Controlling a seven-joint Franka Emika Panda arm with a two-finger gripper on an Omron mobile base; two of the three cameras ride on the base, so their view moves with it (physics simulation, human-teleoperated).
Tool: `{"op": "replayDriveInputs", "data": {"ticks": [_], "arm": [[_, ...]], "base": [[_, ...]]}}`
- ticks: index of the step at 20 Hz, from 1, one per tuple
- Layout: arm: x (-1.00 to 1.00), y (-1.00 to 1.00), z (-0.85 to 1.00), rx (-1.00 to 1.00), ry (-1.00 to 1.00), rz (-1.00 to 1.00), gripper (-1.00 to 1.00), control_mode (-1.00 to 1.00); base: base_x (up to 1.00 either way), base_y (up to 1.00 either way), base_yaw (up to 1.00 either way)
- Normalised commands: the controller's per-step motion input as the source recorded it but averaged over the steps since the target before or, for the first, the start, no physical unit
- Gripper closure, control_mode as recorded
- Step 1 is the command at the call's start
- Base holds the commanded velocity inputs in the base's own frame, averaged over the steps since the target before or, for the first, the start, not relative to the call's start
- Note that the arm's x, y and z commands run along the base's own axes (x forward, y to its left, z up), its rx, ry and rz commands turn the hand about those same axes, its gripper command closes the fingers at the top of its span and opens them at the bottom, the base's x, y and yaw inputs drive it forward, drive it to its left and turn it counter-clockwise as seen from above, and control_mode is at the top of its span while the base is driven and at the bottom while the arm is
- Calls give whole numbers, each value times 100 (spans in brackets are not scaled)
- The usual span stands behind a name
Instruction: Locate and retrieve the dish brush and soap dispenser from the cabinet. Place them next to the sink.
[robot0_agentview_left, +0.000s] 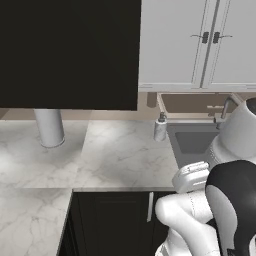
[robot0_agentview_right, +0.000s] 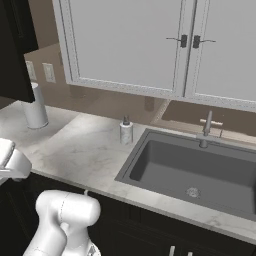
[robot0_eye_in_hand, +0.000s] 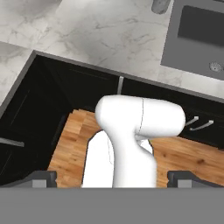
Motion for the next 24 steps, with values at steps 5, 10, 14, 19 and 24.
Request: {"op": "replayDriveInputs", "data": {"ticks": [5,10,14,19,24], "arm": [[-13,1,2,0,0,0,-100,-100],[0,0,0,0,0,0,-100,-100],[0,1,0,0,0,0,-100,-100],[0,1,0,0,0,0,-100,100],[0,0,0,0,0,0,-100,100]], "base": [[0,0,0],[0,0,0],[0,0,0],[0,12,7],[0,41,39]]}}
